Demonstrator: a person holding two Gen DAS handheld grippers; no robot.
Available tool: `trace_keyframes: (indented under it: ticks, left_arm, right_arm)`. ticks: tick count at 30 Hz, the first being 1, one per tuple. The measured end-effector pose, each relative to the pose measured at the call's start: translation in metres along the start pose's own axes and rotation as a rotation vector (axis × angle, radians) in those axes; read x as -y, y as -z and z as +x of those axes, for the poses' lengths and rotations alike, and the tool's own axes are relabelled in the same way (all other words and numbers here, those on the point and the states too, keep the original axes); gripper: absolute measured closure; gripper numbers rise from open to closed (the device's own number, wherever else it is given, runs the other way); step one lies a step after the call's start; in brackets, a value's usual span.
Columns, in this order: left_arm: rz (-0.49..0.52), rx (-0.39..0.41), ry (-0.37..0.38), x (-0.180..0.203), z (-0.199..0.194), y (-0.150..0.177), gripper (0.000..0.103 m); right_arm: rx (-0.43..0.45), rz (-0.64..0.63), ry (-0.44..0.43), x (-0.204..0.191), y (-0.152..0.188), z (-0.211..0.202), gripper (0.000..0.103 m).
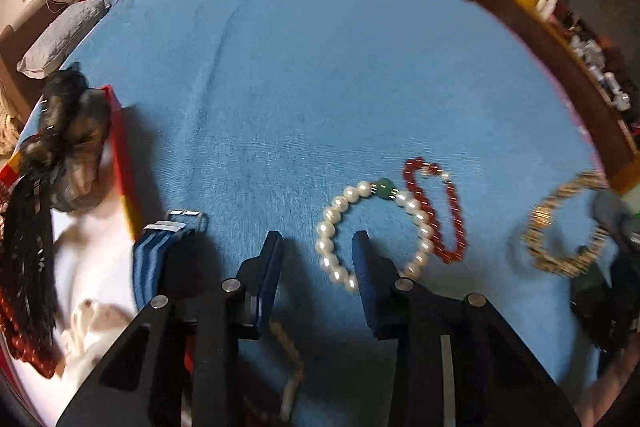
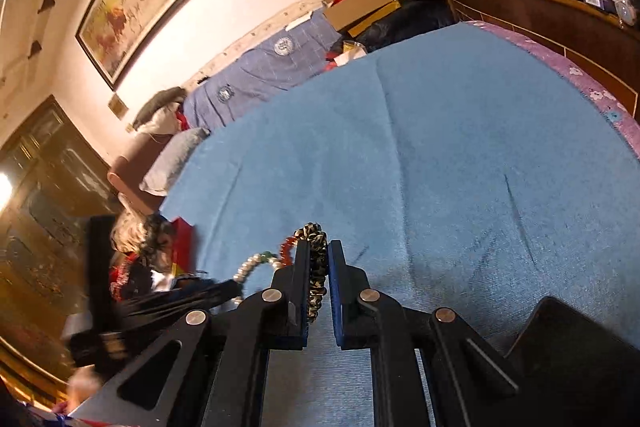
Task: Organize jewelry
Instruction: 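Grasp the gold beaded bracelet with the right tool, then grasp the pearl bracelet with the left tool while the right tool holds the gold bracelet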
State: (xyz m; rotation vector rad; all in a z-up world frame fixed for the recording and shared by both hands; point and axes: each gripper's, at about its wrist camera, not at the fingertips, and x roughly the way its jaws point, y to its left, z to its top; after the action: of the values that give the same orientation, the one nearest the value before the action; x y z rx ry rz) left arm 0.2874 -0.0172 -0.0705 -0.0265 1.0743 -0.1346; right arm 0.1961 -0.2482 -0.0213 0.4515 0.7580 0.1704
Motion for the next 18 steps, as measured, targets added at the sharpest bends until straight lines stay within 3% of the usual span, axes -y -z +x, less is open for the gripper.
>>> trace_keyframes:
  ticks: [3,4,5,8,12,18]
  left_arm:
    - [0.045,0.023,-0.043,0.014,0.007,-0.004,0.069]
    - [0.058,0.041,-0.050,0.020,0.008,-0.003,0.078]
    - [0.068,0.057,-0.050,0.026,0.008,-0.001,0.094]
    - [0.070,0.083,-0.039,0.037,0.004,0.014,0.094]
    - [0.010,0.138,0.052,0.029,-0.014,0.046,0.094]
    - [0.053,0.388,0.080,0.024,-0.072,0.073,0.094]
  right_arm:
    - [0.003,0.012,-0.029,-0.001,0.000,-0.002,0.094]
    - [0.004,0.013,-0.032,-0.003,0.000,-0.001,0.094]
    - [0.005,0.013,-0.034,-0.003,-0.001,-0.001,0.094]
    - [0.011,0.018,-0.043,-0.004,0.000,-0.002,0.094]
    - [0.031,0.026,-0.048,-0.002,-0.001,-0.007,0.094]
    - [0.047,0.011,-0.063,-0.011,0.002,-0.009,0.094]
